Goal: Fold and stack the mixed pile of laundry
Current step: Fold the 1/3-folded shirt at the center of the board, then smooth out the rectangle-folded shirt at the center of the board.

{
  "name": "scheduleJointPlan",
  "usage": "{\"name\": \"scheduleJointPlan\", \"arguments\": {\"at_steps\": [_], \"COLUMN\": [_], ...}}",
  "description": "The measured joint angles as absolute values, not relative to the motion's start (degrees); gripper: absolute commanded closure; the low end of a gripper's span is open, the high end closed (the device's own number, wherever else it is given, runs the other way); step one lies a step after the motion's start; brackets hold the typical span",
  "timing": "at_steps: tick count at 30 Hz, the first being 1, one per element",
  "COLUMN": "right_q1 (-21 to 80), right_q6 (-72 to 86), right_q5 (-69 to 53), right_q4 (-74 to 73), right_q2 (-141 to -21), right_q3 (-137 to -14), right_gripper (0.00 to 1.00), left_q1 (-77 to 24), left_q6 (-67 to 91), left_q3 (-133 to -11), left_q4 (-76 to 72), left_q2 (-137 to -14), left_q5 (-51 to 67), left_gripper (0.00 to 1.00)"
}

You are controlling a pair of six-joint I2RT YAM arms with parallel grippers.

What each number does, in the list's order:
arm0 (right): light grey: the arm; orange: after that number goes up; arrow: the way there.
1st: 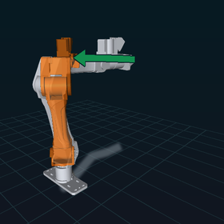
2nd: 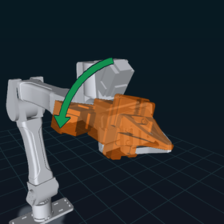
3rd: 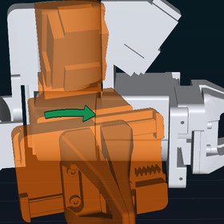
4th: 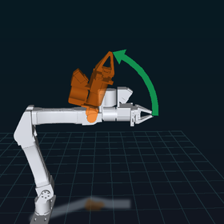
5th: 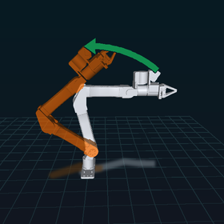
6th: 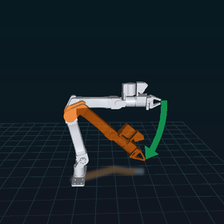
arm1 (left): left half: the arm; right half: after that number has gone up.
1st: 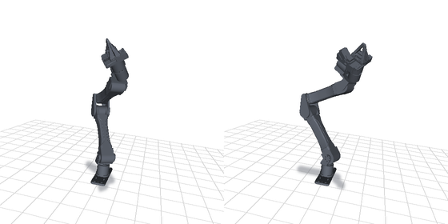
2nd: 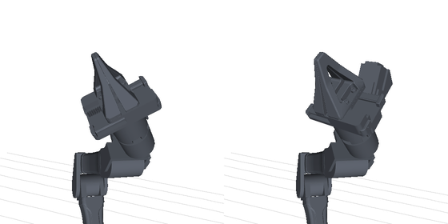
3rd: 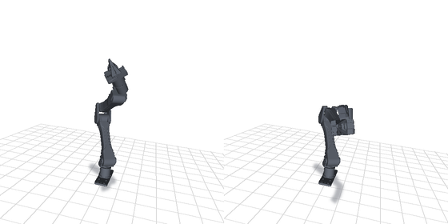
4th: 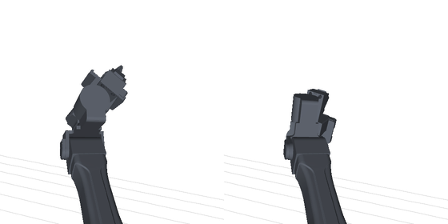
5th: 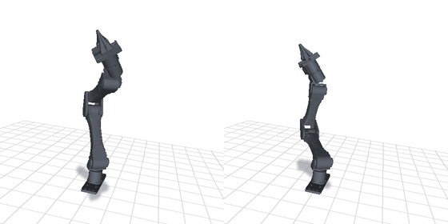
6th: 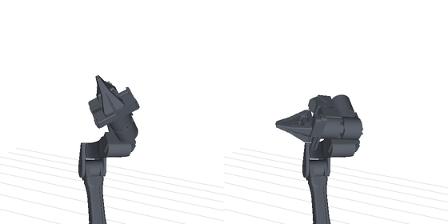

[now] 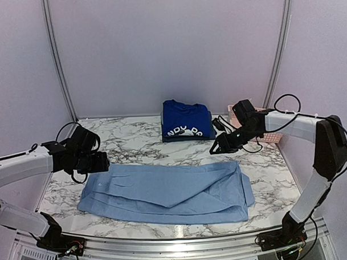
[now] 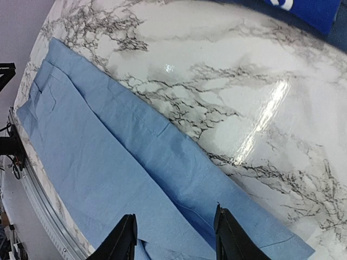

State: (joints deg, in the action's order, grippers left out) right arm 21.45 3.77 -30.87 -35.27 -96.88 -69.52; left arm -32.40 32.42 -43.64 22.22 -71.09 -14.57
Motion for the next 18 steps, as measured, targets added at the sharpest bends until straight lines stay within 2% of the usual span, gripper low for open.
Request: {"name": "scheduleJointPlan", "arguments": {"at_steps": [7, 14, 18], "right_q1": [21.5, 20.4, 18.8], "right_q6": [3.4, 3.4, 3.1], "right_q5": [-30.8, -29.1, -27.3], "right_q4": [-35.9, -34.3, -33.5], "right_q2": [-92.9, -97.9, -99.6], "right_q3": [-69.2, -60.0, -56.5], "right_gripper": [0.56, 0.57, 0.58], "left_q1": [-35.7, -39.1, -39.3], "left_q6": [26.2, 24.2, 23.5], "left_q3": [-50.8, -51.1, -51.1], "left_q4": [22.7, 22.7, 22.9], "left_q2": [-71.5, -81.1, -82.5], "left_q5": [-11.0, -7.7, -7.5], "left_gripper": [0.26, 0.26, 0.26]}}
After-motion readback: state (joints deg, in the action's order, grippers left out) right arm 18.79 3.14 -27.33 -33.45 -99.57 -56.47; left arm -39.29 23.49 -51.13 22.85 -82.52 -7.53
